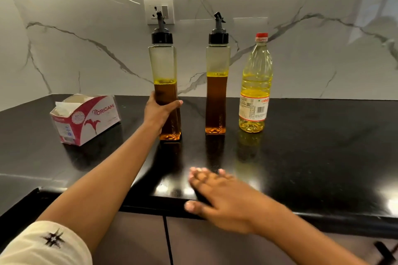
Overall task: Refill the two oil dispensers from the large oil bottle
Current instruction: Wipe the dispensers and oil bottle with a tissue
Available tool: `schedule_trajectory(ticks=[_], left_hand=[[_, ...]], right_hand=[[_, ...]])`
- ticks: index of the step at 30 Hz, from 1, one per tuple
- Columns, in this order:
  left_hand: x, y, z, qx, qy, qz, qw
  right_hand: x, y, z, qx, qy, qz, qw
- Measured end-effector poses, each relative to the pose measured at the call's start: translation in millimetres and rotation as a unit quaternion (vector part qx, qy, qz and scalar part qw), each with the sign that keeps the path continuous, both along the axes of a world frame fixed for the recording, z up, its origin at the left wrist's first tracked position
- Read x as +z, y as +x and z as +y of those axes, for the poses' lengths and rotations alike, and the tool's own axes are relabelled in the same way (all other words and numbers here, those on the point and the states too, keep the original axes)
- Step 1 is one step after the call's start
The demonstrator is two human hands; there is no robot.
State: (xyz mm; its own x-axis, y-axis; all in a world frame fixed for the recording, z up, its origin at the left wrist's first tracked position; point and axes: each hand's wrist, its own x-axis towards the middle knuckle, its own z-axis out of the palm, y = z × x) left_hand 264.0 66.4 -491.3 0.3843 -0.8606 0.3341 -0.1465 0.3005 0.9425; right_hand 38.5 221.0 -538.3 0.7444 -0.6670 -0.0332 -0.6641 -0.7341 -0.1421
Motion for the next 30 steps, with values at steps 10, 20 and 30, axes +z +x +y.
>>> schedule_trajectory(ticks=[10,20,30], left_hand=[[-4,-19,-31,-0.008,-0.002,-0.028,1.0],[-1,-39,-28,-0.047,0.039,-0.052,0.997],[4,-81,92,-0.106,0.013,-0.034,0.994]], right_hand=[[16,24,-49,-0.06,0.02,0.042,0.997],[19,-72,-44,-0.178,0.027,0.041,0.983],[17,-110,1,-0.093,-0.073,-0.071,0.99]])
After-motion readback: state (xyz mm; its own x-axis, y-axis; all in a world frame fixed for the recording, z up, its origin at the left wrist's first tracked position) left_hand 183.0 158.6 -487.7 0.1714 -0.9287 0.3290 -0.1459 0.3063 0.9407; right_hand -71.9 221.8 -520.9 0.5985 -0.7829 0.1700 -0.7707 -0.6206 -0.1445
